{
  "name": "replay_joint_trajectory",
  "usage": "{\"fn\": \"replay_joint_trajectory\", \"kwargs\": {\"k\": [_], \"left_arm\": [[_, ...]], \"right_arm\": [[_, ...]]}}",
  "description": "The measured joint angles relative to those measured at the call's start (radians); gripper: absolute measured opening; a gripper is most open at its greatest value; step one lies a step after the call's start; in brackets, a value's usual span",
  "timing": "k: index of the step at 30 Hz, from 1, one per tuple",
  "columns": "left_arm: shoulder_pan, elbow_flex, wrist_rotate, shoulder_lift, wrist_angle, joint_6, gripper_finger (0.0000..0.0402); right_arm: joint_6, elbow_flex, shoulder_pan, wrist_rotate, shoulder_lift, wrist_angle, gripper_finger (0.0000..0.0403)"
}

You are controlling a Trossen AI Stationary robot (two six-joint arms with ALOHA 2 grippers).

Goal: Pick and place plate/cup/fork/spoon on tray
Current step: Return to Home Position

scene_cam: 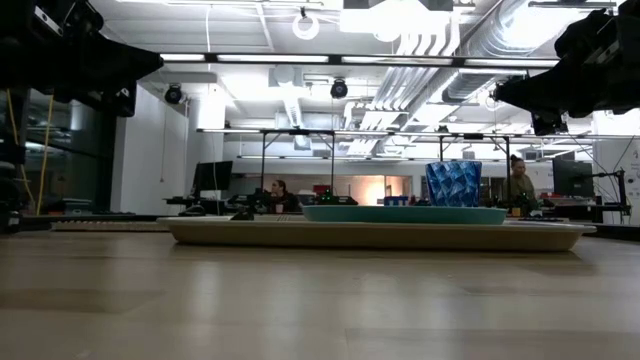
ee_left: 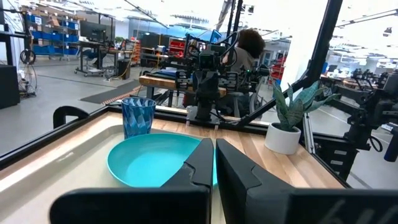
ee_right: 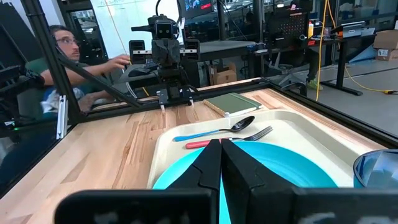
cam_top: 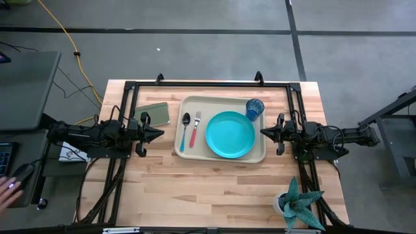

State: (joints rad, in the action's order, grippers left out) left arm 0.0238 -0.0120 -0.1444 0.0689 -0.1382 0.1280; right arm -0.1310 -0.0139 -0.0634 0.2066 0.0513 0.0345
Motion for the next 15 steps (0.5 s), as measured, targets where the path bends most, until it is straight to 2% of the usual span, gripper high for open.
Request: {"fn": "replay_joint_trajectory", "kwargs": {"k": [15], "left_arm": [[0.0,0.0,0.0,0.0,0.0,0.0,0.0001]], "right_arm": [[0.0,0.0,0.0,0.0,0.0,0.0,0.0]]}}
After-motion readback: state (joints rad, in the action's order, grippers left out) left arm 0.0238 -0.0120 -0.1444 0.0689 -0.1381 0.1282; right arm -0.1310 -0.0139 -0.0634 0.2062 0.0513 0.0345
